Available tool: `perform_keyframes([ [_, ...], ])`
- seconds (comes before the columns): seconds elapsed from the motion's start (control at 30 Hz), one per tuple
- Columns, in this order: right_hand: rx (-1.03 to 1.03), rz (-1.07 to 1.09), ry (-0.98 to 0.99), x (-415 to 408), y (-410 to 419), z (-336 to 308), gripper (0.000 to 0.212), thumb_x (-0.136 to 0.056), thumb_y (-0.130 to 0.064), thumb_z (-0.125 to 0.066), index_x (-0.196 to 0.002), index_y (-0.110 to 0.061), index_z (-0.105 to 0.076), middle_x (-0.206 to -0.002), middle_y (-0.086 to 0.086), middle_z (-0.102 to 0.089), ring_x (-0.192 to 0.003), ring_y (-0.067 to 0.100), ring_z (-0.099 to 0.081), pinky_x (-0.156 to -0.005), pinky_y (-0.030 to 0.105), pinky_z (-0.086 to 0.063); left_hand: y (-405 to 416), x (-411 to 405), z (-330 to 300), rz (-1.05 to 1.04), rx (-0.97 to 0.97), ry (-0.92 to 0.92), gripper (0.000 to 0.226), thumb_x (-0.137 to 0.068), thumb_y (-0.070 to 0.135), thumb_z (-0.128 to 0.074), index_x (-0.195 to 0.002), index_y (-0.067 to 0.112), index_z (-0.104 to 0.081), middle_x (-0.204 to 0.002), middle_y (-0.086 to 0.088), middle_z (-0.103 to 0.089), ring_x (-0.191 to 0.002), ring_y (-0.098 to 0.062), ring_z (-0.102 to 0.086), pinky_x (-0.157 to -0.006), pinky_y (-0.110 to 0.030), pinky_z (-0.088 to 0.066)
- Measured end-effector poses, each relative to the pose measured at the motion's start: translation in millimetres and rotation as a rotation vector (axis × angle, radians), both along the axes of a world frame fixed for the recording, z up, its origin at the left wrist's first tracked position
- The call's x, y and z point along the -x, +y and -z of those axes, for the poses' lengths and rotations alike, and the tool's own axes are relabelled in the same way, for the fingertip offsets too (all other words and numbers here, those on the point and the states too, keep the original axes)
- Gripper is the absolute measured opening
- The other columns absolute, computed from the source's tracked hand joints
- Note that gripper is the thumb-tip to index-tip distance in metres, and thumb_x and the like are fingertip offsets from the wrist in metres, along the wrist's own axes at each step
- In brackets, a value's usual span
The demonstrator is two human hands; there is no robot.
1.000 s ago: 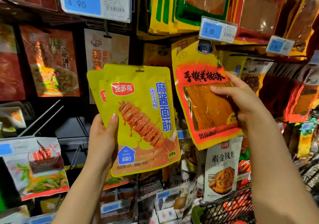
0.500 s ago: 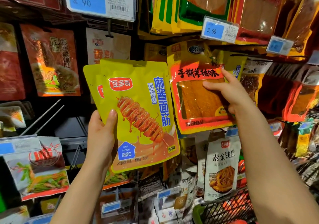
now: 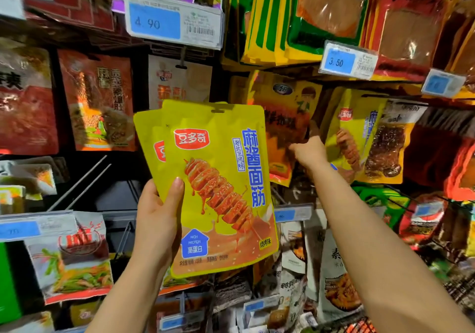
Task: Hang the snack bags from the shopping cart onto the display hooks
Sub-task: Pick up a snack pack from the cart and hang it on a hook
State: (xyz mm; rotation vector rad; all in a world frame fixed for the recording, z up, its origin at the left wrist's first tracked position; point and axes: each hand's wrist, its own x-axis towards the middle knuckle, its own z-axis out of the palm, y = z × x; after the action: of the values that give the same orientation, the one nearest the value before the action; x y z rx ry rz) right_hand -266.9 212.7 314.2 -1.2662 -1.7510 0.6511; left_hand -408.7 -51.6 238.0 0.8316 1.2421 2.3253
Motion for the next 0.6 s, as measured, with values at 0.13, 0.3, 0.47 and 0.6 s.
perform_keyframes([
  [0.13,-0.037,-0.137,0.237,-17,-34,-6,0.068,-0.092,-0.033,-0.061,-0.149,-0.023,-0.026,-0.117,0.005,-0.062,-0.112,0.026,-0.059,-0.086,0.034,-0.048,10,-3,1,0.014,0.037,0.010,0.017,-0.090,0.028,-0.062,-0.105,0.022,-0.063,-0.105,0.000,-0.073,-0.102,-0.025,-0.067,-0.094,-0.056,-0.048],
  [0.3,0.068,-0.512,0.338,-51,-119,-13,0.077,-0.079,-0.033,-0.071,-0.140,-0.042,-0.026,-0.095,-0.010,-0.071,-0.088,0.000,-0.067,-0.073,0.019,-0.054,33,-22,-9,0.101,0.046,0.048,0.014,-0.093,0.019,-0.055,-0.105,0.020,-0.063,-0.099,0.000,-0.074,-0.093,-0.024,-0.070,-0.077,-0.044,-0.056],
  [0.47,0.007,-0.365,0.469,-79,-120,-1,0.087,-0.065,-0.014,-0.085,-0.129,-0.050,-0.037,-0.138,0.005,-0.049,-0.116,0.017,-0.060,-0.087,0.035,-0.057,61,-47,-22,0.175,0.042,0.166,0.015,-0.093,0.033,-0.051,-0.101,0.030,-0.062,-0.097,0.013,-0.073,-0.091,-0.010,-0.069,-0.075,-0.031,-0.053],
  [0.6,0.095,-0.337,0.666,-115,-95,-1,0.083,-0.070,0.002,-0.076,-0.135,-0.038,-0.043,-0.122,0.002,-0.064,-0.101,0.018,-0.068,-0.070,0.024,-0.058,100,-66,-30,0.226,0.088,0.251,0.017,-0.099,0.035,-0.047,-0.095,0.030,-0.064,-0.091,0.006,-0.073,-0.088,-0.015,-0.068,-0.079,-0.036,-0.054],
])
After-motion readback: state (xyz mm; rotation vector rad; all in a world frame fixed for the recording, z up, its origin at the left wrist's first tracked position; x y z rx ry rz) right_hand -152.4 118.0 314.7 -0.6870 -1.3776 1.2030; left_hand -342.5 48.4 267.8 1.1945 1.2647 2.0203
